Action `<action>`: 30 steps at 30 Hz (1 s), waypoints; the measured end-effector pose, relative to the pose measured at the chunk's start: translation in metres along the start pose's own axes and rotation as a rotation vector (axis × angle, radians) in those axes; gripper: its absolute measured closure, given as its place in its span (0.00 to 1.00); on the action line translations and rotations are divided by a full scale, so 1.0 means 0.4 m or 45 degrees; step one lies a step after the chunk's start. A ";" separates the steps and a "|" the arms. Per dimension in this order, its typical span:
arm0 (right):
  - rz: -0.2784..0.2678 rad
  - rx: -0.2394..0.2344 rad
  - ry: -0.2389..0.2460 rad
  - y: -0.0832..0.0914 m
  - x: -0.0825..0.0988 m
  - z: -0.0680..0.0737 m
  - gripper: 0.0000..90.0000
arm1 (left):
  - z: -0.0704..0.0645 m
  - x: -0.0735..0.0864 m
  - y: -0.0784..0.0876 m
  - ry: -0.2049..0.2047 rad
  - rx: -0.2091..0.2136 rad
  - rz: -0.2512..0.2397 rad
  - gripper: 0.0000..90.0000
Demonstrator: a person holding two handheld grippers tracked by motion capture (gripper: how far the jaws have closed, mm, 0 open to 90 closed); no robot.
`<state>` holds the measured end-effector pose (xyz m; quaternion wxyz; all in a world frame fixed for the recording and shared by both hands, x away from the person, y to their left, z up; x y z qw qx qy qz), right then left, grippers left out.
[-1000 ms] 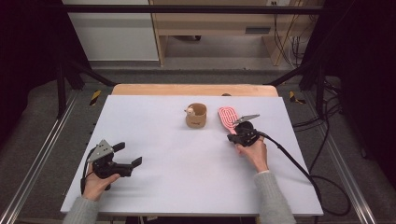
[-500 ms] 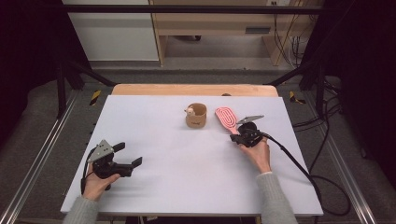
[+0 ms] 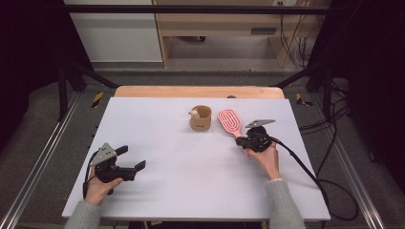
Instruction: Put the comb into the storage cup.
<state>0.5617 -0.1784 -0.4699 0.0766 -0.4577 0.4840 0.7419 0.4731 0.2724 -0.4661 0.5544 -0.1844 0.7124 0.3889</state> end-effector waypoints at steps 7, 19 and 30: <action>-0.100 0.010 -0.027 0.041 -0.020 0.000 0.63 | -0.001 -0.001 0.000 0.000 0.001 -0.001 0.03; -0.162 0.059 -0.019 0.066 -0.035 -0.003 0.25 | -0.001 -0.003 -0.001 0.006 -0.002 -0.004 0.03; -0.111 0.112 -0.012 0.066 -0.056 0.004 0.02 | 0.002 -0.002 0.000 0.010 -0.004 0.000 0.03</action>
Point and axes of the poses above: each handheld gripper's, and its own axes: y roughly backward along the jaws, x roughly out of its underside, z roughly to its left, the point moved 3 cm from there along -y, roughly forward along the jaws, and after that the axes turned 2 degrees about -z, right-handed, at the moved point
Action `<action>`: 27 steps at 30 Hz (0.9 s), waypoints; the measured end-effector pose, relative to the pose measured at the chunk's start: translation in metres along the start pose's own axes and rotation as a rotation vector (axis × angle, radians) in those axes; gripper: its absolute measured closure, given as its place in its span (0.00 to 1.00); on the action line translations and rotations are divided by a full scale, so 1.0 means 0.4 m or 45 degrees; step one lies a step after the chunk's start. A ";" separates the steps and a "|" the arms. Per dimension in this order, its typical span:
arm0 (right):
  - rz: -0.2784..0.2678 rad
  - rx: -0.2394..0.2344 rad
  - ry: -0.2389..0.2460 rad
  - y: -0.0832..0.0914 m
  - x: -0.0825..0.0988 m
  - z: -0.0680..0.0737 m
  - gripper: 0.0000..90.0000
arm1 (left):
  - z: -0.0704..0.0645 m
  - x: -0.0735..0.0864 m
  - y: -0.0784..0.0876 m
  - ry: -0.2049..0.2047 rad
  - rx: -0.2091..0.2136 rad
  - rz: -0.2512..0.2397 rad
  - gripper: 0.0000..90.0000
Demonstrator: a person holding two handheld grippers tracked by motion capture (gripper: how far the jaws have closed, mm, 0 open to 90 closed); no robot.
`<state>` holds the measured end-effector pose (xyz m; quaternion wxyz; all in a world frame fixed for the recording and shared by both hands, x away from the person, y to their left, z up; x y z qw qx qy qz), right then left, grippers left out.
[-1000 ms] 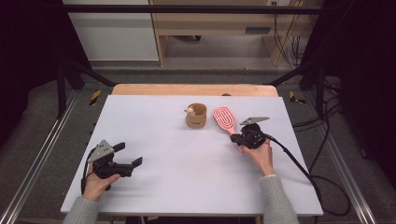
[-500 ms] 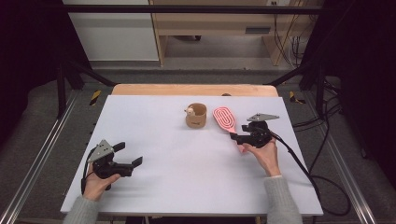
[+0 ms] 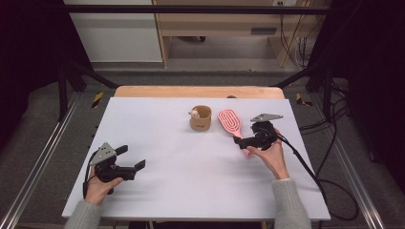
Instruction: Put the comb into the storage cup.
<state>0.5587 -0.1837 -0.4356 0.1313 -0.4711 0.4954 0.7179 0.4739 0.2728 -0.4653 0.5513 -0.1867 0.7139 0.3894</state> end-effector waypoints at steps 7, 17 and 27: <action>-0.010 0.011 0.001 -0.002 -0.021 0.005 0.01 | 0.000 0.001 0.000 -0.001 -0.003 0.004 0.03; 0.062 0.038 -0.010 -0.054 -0.024 -0.001 0.02 | 0.001 0.001 0.001 0.001 -0.003 0.002 0.03; 0.153 0.068 -0.016 -0.101 -0.009 -0.018 0.06 | 0.001 0.002 0.000 0.000 -0.005 0.003 0.03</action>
Point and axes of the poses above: each handheld gripper's, and its own axes: y roughly backward along the jaws, x roughly out of its underside, z roughly to its left, the point moved 3 cm from there along -y, roughly forward along the jaws, and after that the axes turned 2 degrees about -z, right-handed, at the moved point
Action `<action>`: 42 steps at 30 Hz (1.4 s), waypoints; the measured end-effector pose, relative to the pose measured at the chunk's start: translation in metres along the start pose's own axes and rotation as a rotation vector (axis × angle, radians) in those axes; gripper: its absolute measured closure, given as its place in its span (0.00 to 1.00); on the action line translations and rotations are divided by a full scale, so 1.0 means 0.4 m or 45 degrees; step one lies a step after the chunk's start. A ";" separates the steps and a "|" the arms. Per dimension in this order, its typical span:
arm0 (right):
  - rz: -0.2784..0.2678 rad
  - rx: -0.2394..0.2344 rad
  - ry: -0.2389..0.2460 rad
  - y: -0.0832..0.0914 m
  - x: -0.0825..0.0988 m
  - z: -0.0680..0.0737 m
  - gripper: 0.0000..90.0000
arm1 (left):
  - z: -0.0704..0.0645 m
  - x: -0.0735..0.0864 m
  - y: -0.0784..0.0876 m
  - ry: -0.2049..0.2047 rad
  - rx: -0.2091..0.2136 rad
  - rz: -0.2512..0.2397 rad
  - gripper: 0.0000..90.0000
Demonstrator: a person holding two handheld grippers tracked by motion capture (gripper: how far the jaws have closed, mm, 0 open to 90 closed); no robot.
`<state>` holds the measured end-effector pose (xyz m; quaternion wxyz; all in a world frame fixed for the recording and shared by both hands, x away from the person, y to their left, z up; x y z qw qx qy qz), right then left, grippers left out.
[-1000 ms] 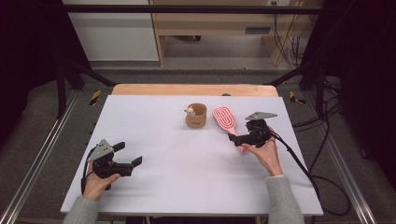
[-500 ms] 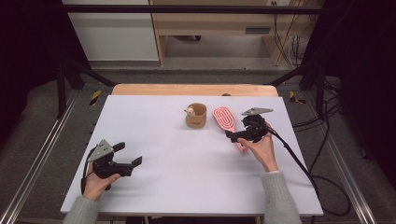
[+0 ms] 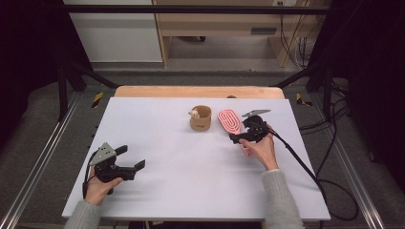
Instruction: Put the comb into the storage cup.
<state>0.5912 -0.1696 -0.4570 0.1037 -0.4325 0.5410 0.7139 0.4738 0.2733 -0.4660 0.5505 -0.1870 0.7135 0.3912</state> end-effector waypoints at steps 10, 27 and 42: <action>0.063 0.009 0.007 -0.040 0.011 -0.003 0.14 | 0.001 0.000 0.000 0.001 -0.001 -0.002 0.03; 0.117 0.001 0.012 -0.055 0.020 -0.008 0.47 | 0.001 0.000 0.001 0.001 -0.001 -0.004 0.03; 0.152 0.010 0.013 -0.070 0.028 -0.011 0.62 | 0.002 0.000 0.001 0.003 -0.003 0.000 0.03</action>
Point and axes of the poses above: each handheld gripper's, and its own axes: y roughly backward along the jaws, x roughly out of its underside, z roughly to its left, the point moved 3 cm from there along -y, roughly forward along the jaws, and after that the axes turned 2 degrees about -z, right-handed, at the moved point
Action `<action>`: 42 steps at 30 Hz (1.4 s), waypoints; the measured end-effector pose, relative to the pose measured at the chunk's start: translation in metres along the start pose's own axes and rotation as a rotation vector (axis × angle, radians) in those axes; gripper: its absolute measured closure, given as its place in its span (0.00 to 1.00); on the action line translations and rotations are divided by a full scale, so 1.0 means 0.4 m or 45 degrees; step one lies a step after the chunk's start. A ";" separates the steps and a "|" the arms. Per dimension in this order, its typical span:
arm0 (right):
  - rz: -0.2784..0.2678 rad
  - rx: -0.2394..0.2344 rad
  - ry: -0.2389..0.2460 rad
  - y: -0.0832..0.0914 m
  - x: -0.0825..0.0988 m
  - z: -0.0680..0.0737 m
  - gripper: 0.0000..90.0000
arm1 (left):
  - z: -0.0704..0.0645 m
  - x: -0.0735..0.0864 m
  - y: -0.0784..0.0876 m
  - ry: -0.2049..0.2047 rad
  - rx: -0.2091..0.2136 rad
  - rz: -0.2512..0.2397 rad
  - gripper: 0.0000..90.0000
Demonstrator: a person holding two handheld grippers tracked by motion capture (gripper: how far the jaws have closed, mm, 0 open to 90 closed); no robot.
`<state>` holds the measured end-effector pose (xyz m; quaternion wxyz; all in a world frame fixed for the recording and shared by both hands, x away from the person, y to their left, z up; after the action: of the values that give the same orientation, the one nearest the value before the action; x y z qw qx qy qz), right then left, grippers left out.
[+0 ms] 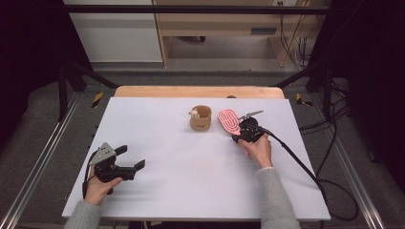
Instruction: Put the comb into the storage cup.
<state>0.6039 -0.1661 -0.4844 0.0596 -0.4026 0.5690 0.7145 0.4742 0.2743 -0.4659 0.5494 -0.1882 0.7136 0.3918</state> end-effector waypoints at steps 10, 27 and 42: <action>0.013 0.005 -0.011 -0.005 0.001 -0.002 0.72 | 0.000 0.000 0.000 0.001 -0.001 0.000 0.03; 0.022 0.023 -0.032 -0.008 0.005 0.002 0.77 | -0.001 0.000 -0.001 -0.002 0.000 0.001 0.03; 0.033 0.006 -0.096 -0.006 0.004 -0.001 0.78 | 0.000 0.000 0.000 0.000 0.000 0.000 0.03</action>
<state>0.6041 -0.1664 -0.4873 0.0727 -0.3678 0.5733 0.7285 0.4740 0.2743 -0.4658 0.5494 -0.1884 0.7135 0.3918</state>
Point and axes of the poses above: each handheld gripper's, and its own axes: y roughly backward along the jaws, x roughly out of its underside, z roughly to its left, the point moved 3 cm from there along -y, roughly forward along the jaws, and after that the axes turned 2 degrees about -z, right-handed, at the moved point
